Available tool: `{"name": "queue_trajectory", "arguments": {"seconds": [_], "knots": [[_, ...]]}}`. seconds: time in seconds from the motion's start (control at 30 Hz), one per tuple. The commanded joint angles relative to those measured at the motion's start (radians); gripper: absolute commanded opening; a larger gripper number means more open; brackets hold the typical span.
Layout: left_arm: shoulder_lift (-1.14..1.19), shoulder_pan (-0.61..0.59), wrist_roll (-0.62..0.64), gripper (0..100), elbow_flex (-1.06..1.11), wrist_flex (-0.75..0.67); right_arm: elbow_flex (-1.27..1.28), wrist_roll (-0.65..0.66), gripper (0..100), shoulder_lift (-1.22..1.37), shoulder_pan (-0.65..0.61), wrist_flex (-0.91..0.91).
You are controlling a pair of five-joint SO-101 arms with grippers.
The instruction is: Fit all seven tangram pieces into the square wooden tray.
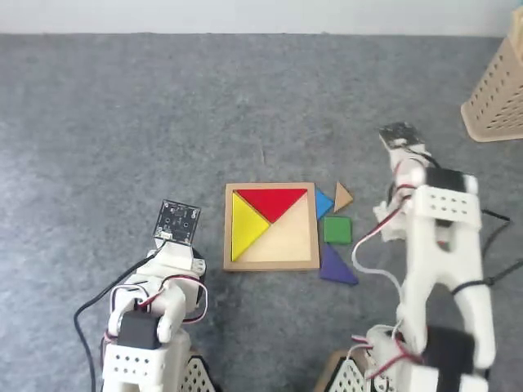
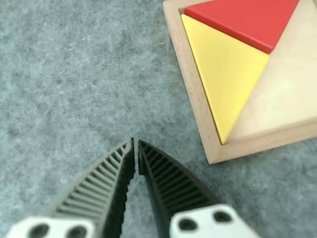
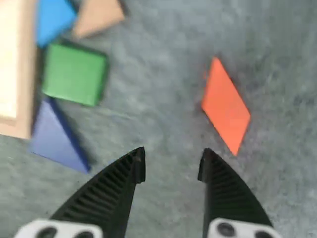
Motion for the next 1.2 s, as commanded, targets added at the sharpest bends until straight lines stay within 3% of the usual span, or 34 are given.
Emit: {"name": "queue_trajectory", "arguments": {"seconds": [0.0, 0.27, 0.33, 0.47, 0.7, 0.8, 0.9, 0.97, 1.17], "knots": [[-0.021, -0.002, 0.006, 1, -0.019, 0.006, -0.075, 0.086, 19.1, 0.045, 0.059, -0.001], [-0.021, -0.002, 0.006, 1, -0.019, 0.006, -0.084, 0.339, 19.2, 0.105, 0.065, -0.074], [-0.021, -0.002, 0.006, 1, -0.019, 0.006, -0.084, 0.345, 19.2, 0.105, 0.065, -0.073], [-0.021, -0.002, 0.006, 1, -0.019, 0.006, -0.095, 0.285, 19.2, 0.087, -0.013, -0.065], [-0.021, -0.002, 0.006, 1, -0.019, 0.006, -0.101, -0.077, 19.2, 0.081, -0.311, -0.048], [-0.021, 0.000, 0.006, 1, -0.019, 0.006, -0.106, -0.114, 19.1, 0.081, -0.380, -0.048], [-0.021, -0.002, 0.006, 1, -0.019, 0.006, -0.107, -0.104, 19.1, 0.081, -0.352, -0.044], [-0.021, -0.002, 0.006, 1, -0.019, 0.006, -0.106, -0.003, 19.1, 0.081, -0.278, -0.038], [-0.021, -0.002, 0.006, 1, -0.019, 0.006, -0.107, 0.569, 19.1, 0.071, -0.008, -0.033]]}}
